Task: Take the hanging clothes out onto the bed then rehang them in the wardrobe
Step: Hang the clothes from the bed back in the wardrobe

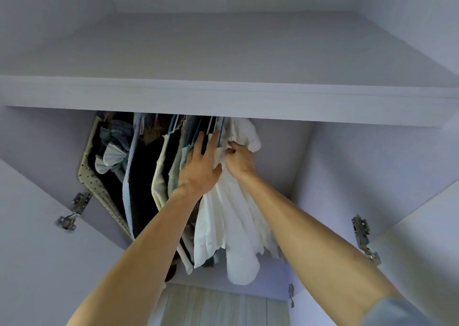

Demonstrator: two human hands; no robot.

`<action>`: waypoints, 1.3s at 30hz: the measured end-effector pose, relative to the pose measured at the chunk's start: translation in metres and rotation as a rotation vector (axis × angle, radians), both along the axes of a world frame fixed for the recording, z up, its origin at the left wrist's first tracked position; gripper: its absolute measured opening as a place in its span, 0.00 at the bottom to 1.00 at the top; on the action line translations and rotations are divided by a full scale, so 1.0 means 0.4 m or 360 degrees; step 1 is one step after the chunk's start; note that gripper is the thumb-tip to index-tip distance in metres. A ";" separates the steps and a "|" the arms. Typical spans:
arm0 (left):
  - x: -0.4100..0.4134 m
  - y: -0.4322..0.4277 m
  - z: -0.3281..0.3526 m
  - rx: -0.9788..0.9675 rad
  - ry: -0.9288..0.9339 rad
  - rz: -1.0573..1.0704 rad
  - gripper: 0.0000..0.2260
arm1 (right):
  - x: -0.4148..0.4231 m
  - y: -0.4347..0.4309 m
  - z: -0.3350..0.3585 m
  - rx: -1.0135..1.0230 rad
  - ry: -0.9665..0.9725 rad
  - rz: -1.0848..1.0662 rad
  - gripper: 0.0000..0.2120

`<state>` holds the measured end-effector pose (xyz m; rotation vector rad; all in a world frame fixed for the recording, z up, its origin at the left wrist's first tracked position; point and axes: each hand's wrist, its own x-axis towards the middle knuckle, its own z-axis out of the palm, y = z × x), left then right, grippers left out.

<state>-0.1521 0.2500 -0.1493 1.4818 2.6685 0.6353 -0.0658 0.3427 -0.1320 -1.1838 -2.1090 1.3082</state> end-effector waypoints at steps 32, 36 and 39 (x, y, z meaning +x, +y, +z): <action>0.929 -1.645 -0.288 -0.0457 -0.0624 0.1943 0.28 | 0.490 -1.169 -0.259 0.0767 0.0027 0.2173 0.16; 1.293 -1.797 -0.296 -0.0380 -0.0756 0.2383 0.28 | 0.668 -1.406 -0.244 0.0956 0.0092 0.2684 0.19; 1.585 -1.862 -0.295 -0.0303 -0.0851 0.2712 0.31 | 0.816 -1.565 -0.236 0.1053 0.0144 0.3086 0.21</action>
